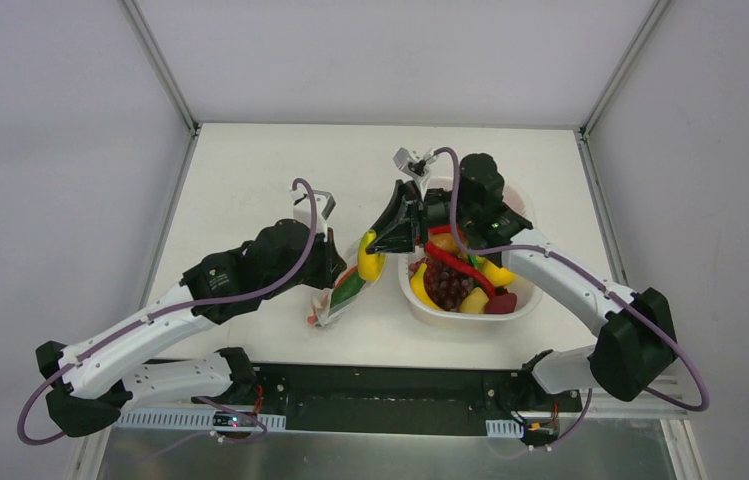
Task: Place the food in the zip-top bag and seal the zipper
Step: Place the fake fruit in the zipper food storage bag.
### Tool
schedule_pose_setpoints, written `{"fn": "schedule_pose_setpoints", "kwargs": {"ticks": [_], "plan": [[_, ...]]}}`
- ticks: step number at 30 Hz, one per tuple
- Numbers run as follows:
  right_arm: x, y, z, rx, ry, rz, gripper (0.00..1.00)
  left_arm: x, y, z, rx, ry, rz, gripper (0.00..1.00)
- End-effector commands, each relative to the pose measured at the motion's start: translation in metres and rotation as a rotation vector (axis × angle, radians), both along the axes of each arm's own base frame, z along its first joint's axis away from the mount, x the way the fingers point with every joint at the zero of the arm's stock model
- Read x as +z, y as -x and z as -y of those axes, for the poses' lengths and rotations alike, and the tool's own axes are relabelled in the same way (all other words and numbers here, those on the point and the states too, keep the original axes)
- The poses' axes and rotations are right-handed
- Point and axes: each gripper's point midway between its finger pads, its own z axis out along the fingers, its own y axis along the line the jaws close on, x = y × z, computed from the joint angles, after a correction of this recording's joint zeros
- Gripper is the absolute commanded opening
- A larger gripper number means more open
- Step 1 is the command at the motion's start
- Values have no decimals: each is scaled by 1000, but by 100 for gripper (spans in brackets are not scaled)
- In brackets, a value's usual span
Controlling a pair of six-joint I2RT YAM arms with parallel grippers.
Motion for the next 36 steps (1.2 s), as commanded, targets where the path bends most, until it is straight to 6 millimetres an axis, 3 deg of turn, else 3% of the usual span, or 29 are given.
{"fn": "schedule_pose_setpoints", "kwargs": {"ticks": [1, 11, 16, 19, 21, 22, 27, 33, 36], "plan": [[1, -8, -6, -99, 13, 227, 7, 2, -5, -15, 38, -19, 31, 0], [-31, -17, -23, -216, 219, 416, 9, 5, -6, -17, 50, -17, 34, 0], [-54, -13, -24, -200, 294, 467, 22, 6, -8, -22, 73, -17, 40, 0], [-60, -1, -25, -160, 312, 444, 37, 6, -9, -24, 90, -16, 40, 0], [-55, 8, -26, -132, 295, 411, 57, 5, -11, -27, 107, -19, 43, 0], [-50, 13, -25, -116, 281, 396, 62, 5, -11, -28, 111, -18, 44, 0], [-29, 32, -22, -73, 190, 372, 70, 6, -14, -32, 136, -19, 48, 0], [5, 47, -7, -110, 70, 400, 70, 2, -14, -35, 147, -30, 42, 0], [26, 42, 4, -227, 20, 408, 70, 0, -14, -32, 139, -23, 34, 0]]}}
